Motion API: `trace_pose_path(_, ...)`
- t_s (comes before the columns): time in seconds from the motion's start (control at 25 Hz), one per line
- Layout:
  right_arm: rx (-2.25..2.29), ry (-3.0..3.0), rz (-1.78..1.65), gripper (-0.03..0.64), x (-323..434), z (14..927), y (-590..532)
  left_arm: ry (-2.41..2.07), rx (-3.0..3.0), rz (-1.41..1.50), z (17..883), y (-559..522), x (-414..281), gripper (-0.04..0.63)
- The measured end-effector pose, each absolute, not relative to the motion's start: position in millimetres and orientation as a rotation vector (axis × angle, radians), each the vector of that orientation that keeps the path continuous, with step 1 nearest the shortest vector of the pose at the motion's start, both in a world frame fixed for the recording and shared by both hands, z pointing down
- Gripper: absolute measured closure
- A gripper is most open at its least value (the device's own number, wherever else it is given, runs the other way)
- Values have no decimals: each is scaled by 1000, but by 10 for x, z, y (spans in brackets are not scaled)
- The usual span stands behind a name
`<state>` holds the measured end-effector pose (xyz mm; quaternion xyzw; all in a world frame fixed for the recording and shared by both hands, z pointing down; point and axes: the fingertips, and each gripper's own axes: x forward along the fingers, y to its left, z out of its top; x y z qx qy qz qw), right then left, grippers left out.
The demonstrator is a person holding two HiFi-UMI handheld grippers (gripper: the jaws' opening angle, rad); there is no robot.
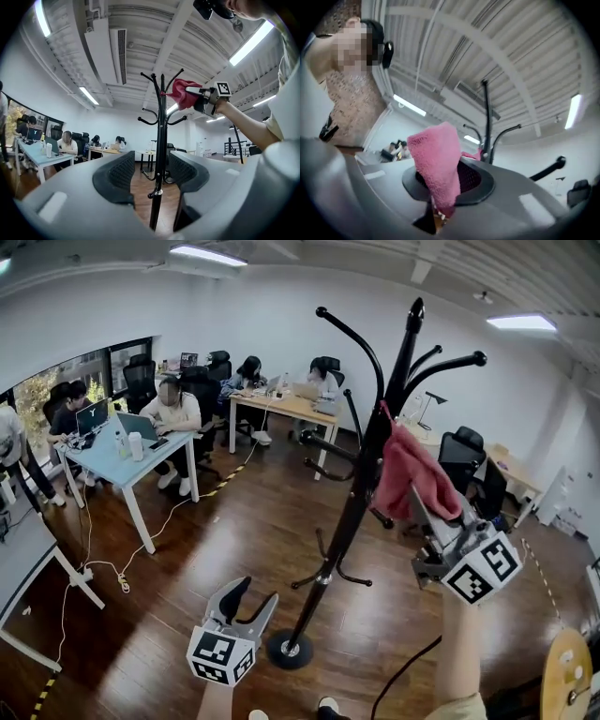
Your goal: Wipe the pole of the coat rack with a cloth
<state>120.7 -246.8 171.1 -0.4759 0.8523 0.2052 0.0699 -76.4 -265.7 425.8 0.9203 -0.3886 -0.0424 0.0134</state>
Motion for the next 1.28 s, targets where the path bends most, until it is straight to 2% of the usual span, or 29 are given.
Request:
trace_pose_path(0.2, -1393, 2384, 607, 566, 1784, 1761, -1950, -1218, 2891, -123, 4044, -2598, -561, 374)
trace_pose_path(0.48, -1738, 2298, 541, 565, 2199, 2902, -1895, -1277, 2942, -185, 3747, -2536, -175, 377)
trace_pose_path(0.72, -2016, 2335, 331, 563, 2122, 3815, -2176, -1420, 2930, -142, 3979, -2565, 122, 371)
trace_pose_path(0.96, -1939, 2386, 155, 563, 2137, 4008, -2334, -1471, 2865, -67, 4184, -2620, 459, 348)
trace_pose_path(1.28, -1822, 2470, 169, 563, 2002, 4052, -2407, -1582, 2790, -50, 4331, -2689, 341, 334)
